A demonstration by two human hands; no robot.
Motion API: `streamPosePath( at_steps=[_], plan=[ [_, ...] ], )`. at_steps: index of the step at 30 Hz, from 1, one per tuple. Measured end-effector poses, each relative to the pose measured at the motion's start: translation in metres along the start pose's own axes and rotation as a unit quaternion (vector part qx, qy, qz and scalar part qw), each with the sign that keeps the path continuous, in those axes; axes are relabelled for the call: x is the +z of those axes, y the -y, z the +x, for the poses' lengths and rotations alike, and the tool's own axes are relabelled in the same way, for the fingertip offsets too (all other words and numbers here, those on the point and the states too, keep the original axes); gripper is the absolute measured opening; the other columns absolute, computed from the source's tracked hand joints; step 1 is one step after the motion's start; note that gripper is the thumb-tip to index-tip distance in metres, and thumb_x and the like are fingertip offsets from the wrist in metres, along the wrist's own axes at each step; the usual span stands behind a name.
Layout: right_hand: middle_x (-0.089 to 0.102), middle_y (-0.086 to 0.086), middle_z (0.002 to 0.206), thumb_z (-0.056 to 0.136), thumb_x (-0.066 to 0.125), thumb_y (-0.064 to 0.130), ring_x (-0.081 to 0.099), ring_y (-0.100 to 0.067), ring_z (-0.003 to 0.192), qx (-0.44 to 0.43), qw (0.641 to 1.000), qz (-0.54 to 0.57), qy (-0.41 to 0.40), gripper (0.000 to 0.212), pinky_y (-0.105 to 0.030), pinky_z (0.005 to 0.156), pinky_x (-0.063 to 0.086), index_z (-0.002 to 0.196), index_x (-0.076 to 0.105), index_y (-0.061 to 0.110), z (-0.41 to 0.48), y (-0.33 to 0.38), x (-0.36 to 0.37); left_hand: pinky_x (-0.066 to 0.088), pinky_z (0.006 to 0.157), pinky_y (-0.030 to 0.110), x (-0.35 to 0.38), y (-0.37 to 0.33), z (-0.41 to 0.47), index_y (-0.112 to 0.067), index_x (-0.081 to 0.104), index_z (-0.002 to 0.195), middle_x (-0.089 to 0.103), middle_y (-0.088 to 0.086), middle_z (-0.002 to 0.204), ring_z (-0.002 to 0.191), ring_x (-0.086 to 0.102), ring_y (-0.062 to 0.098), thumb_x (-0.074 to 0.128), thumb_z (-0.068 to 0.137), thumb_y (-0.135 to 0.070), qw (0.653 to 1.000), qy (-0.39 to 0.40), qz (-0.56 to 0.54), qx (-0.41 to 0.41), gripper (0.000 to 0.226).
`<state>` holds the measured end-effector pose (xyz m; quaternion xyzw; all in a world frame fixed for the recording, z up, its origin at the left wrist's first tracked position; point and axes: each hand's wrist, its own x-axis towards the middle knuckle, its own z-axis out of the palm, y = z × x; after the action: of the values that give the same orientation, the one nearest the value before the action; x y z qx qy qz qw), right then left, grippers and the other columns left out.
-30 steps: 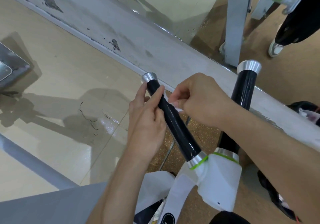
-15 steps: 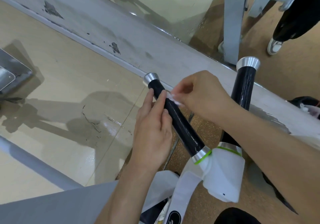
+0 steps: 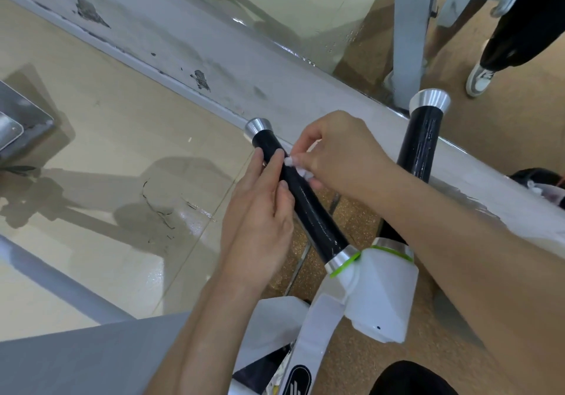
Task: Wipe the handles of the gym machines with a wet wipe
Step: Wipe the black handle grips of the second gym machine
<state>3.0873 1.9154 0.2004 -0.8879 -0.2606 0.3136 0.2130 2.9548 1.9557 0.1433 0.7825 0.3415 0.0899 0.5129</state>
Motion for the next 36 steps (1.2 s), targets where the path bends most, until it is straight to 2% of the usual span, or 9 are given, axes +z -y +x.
streamPosePath(
  at_steps=[6, 11, 15, 19, 23, 29, 32, 34, 36],
  plan=[
    [0.072, -0.005, 0.073, 0.088, 0.063, 0.025, 0.071, -0.020, 0.072, -0.010, 0.982, -0.138, 0.125, 0.014, -0.036, 0.076, 0.058, 0.081, 0.071, 0.015, -0.024, 0.000, -0.021, 0.023, 0.110, 0.020, 0.005, -0.003, -0.007, -0.035, 0.035, 0.144, 0.016, -0.010, 0.158, 0.140, 0.024, 0.007, 0.036, 0.100, -0.019, 1.000, -0.001, 0.022, -0.008, 0.047],
    [0.071, -0.002, 0.082, 0.086, 0.067, 0.022, 0.066, -0.016, 0.074, -0.001, 0.994, -0.101, 0.047, 0.007, -0.020, 0.060, 0.052, 0.081, 0.070, 0.018, -0.021, 0.004, -0.010, 0.015, 0.103, 0.012, 0.008, -0.005, -0.008, -0.034, 0.035, 0.144, 0.017, -0.007, 0.159, 0.139, 0.024, 0.011, 0.035, 0.100, -0.016, 0.999, -0.008, 0.031, -0.022, 0.048],
    [0.069, -0.009, 0.090, 0.091, 0.057, 0.025, 0.065, -0.023, 0.085, -0.040, 0.972, -0.198, 0.117, 0.019, -0.035, 0.079, 0.053, 0.093, 0.067, 0.009, -0.041, 0.004, -0.019, 0.031, 0.110, 0.034, 0.008, 0.001, -0.008, -0.032, 0.039, 0.143, 0.022, -0.003, 0.158, 0.136, 0.030, 0.015, 0.037, 0.099, -0.016, 1.000, -0.017, 0.009, -0.009, 0.046],
    [0.066, -0.007, 0.090, 0.089, 0.056, 0.021, 0.061, -0.022, 0.085, -0.059, 0.960, -0.234, 0.144, 0.012, -0.035, 0.078, 0.053, 0.088, 0.062, 0.011, -0.048, 0.009, -0.029, 0.037, 0.107, 0.042, 0.007, 0.002, -0.006, -0.030, 0.042, 0.142, 0.025, -0.002, 0.157, 0.134, 0.033, 0.017, 0.030, 0.092, -0.027, 1.000, -0.017, -0.003, -0.010, 0.051],
    [0.067, -0.009, 0.087, 0.088, 0.058, 0.014, 0.063, -0.024, 0.083, -0.063, 0.967, -0.232, 0.088, 0.008, -0.035, 0.074, 0.054, 0.090, 0.065, 0.011, -0.047, 0.008, -0.019, 0.040, 0.103, 0.045, 0.006, 0.004, -0.007, -0.029, 0.047, 0.139, 0.033, 0.001, 0.154, 0.132, 0.040, 0.026, 0.035, 0.091, -0.025, 1.000, -0.020, 0.003, -0.001, 0.049],
    [0.059, -0.001, 0.084, 0.080, 0.055, 0.007, 0.055, -0.018, 0.081, -0.116, 0.932, -0.304, 0.157, 0.009, -0.033, 0.071, 0.049, 0.084, 0.053, 0.015, -0.071, 0.005, -0.029, 0.024, 0.103, 0.019, 0.002, -0.001, -0.029, -0.031, 0.049, 0.136, 0.039, -0.001, 0.149, 0.130, 0.035, 0.021, 0.046, 0.086, 0.006, 0.997, -0.030, 0.072, 0.020, 0.062],
    [0.051, 0.009, 0.074, 0.081, 0.053, 0.007, 0.050, -0.010, 0.072, -0.134, 0.924, -0.308, 0.185, 0.014, -0.023, 0.061, 0.041, 0.079, 0.054, 0.020, -0.077, 0.008, -0.036, 0.022, 0.102, 0.014, 0.000, -0.008, -0.039, -0.031, 0.056, 0.130, 0.042, -0.005, 0.146, 0.130, 0.034, 0.016, 0.047, 0.086, 0.003, 0.997, -0.027, 0.060, 0.028, 0.056],
    [0.049, 0.012, 0.071, 0.085, 0.056, 0.010, 0.052, -0.008, 0.072, -0.144, 0.926, -0.296, 0.184, 0.014, -0.022, 0.063, 0.042, 0.081, 0.059, 0.023, -0.079, 0.003, -0.040, 0.018, 0.100, 0.003, 0.000, -0.019, -0.048, -0.040, 0.064, 0.118, 0.045, -0.015, 0.141, 0.125, 0.033, 0.005, 0.044, 0.084, -0.004, 0.999, -0.015, 0.017, 0.039, 0.053],
    [0.053, 0.014, 0.070, 0.087, 0.061, 0.015, 0.054, -0.004, 0.072, -0.137, 0.948, -0.236, 0.163, 0.015, -0.021, 0.066, 0.046, 0.078, 0.063, 0.027, -0.079, -0.004, -0.042, 0.019, 0.098, 0.001, 0.001, -0.031, -0.055, -0.049, 0.068, 0.100, 0.048, -0.027, 0.132, 0.122, 0.033, -0.006, 0.039, 0.081, -0.013, 0.998, 0.007, -0.057, 0.024, 0.050]
  ],
)
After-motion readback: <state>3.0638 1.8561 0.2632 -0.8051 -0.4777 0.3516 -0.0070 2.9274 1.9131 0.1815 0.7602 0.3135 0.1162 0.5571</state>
